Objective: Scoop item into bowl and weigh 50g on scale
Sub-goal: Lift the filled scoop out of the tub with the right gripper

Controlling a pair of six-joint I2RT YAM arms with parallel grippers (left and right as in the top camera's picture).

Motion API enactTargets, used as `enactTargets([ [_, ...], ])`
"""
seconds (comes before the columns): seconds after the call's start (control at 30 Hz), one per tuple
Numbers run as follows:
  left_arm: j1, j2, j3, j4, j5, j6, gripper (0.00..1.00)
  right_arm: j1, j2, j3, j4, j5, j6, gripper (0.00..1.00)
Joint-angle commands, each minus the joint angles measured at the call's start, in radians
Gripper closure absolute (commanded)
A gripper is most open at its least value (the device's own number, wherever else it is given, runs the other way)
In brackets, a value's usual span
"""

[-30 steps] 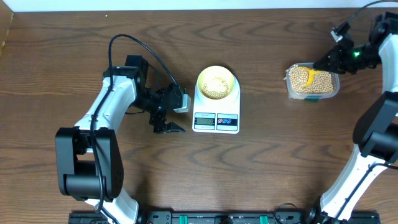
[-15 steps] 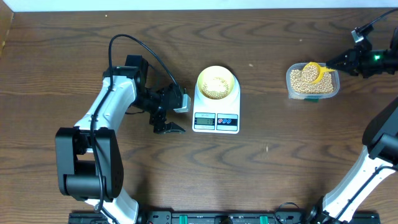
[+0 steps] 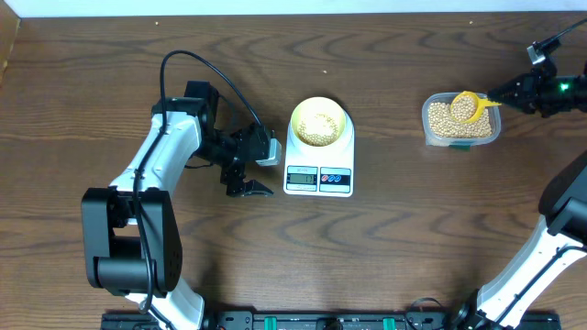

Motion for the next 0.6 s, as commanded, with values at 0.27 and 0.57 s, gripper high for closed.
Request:
enactTargets([
  [0.27,0.002,-0.006,-0.002,-0.005,0.006,0.009,0.02,-0.045,0.012,-0.005,-0.028,-0.206,-0.008,0.99],
  [0.57,0.002,-0.006,-0.002,-0.005,0.006,0.009,0.02,-0.04,0.012,-0.005,-0.03,-0.389,-0.008,0.99],
])
